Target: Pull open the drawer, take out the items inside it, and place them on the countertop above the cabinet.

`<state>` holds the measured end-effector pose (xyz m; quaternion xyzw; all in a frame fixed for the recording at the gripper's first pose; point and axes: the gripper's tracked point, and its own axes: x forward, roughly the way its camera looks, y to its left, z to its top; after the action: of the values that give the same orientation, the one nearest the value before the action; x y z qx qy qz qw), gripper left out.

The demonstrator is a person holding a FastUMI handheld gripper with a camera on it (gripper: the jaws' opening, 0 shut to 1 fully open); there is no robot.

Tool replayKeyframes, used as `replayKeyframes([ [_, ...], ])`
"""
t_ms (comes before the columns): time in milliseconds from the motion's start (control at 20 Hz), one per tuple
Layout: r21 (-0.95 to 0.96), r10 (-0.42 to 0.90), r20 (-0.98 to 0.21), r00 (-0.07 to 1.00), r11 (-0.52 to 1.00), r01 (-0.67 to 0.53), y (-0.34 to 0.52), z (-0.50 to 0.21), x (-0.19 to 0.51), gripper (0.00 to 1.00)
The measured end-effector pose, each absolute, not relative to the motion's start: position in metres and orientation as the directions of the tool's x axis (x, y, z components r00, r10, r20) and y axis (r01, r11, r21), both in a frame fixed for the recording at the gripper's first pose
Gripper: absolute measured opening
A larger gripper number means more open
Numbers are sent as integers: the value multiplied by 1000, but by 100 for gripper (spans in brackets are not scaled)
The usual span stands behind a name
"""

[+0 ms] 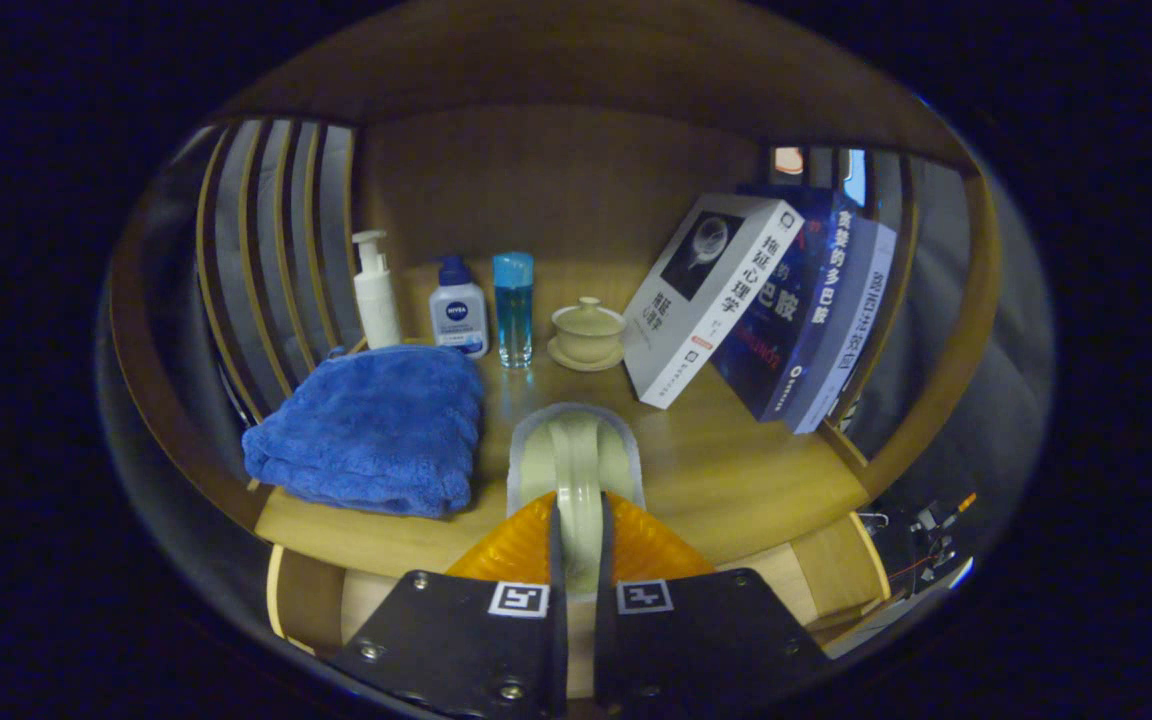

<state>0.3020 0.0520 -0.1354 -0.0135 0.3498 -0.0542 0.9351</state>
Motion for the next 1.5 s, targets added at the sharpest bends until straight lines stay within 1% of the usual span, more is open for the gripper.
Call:
replayKeyframes([
  [50, -67, -112, -664, 739, 994, 91, 53, -142, 304, 11],
  [450, -37, -129, -626, 769, 990, 135, 47, -144, 328, 11],
  [500, -33, -128, -619, 775, 990, 137, 47, -143, 330, 14],
  [550, -37, -130, -626, 769, 990, 138, 45, -149, 331, 15],
  [600, -41, -133, -634, 762, 989, 139, 44, -152, 329, 18],
  [650, -46, -140, -632, 762, 989, 144, 43, -154, 332, 18],
  [700, -47, -141, -631, 763, 989, 144, 43, -157, 331, 25],
  [850, -49, -134, -614, 778, 990, 131, 46, -154, 329, 26],
  [950, -44, -124, -591, 797, 992, 122, 49, -147, 327, 29],
  [1050, -28, -114, -550, 827, 993, 118, 52, -133, 324, 34],
  [1250, 12, -91, -432, 897, 994, 107, 56, -94, 308, 34],
  [1500, 9, -102, -283, 954, 994, 109, 57, -49, 257, 34],
])
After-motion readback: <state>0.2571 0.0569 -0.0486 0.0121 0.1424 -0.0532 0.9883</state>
